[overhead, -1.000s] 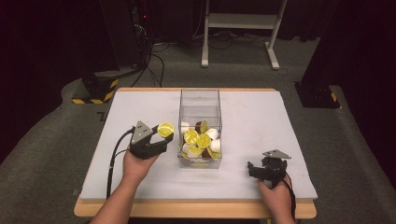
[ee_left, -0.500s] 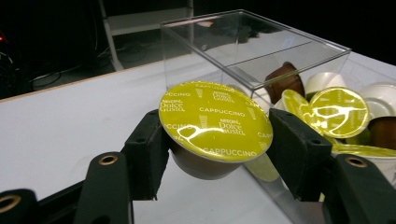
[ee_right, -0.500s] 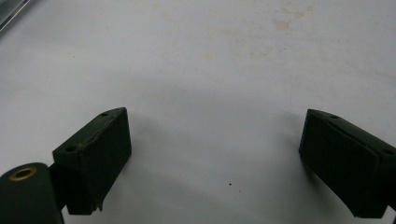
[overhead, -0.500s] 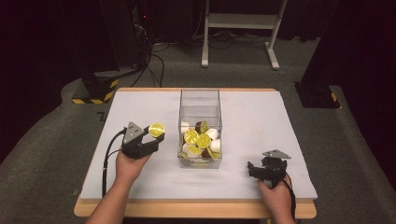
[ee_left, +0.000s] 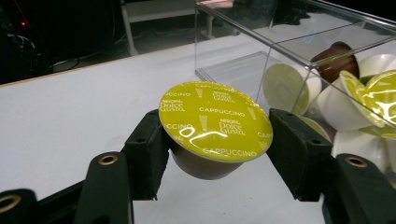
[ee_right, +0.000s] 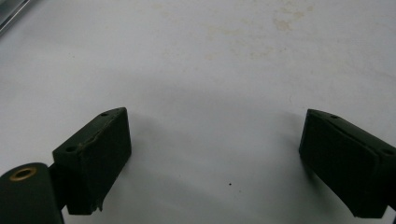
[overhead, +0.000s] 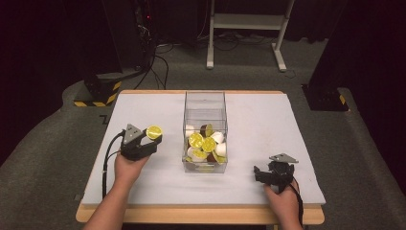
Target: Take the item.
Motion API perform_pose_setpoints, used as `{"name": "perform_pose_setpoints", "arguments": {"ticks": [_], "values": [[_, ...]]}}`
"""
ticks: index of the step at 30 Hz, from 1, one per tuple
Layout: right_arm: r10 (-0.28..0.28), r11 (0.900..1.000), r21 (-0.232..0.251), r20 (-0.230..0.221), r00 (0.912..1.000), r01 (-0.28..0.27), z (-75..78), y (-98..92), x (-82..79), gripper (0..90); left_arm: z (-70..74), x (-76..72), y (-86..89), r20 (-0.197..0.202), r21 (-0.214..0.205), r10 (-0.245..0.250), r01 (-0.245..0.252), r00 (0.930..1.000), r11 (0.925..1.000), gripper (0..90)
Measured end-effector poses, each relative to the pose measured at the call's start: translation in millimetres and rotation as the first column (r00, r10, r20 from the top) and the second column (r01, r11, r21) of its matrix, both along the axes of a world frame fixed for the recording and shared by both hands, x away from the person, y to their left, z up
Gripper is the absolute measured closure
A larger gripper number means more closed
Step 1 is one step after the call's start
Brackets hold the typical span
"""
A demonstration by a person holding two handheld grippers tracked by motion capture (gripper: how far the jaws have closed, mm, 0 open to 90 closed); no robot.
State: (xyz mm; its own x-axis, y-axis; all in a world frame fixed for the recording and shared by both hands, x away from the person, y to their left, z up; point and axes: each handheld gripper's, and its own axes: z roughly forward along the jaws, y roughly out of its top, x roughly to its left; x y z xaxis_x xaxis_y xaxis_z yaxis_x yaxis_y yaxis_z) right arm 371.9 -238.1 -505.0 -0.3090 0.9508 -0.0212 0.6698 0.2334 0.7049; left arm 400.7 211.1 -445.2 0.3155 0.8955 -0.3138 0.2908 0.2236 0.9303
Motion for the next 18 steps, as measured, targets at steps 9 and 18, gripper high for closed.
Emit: {"name": "perform_pose_setpoints", "arguments": {"ticks": [9,18], "values": [[0.000,1.0000,-0.001,0.002,1.0000,0.000,-0.1,-0.1,0.1,9.0,-14.4,20.1,7.3,-0.048,0.006,0.037,-0.037,0.9982,0.9993,40.7],[0.000,1.0000,-0.001,0.003,1.0000,0.000,-0.1,0.0,0.0,9.0,-31.5,39.9,10.7,-0.090,-0.006,0.062,-0.063,0.9940,0.9980,40.7]]}}
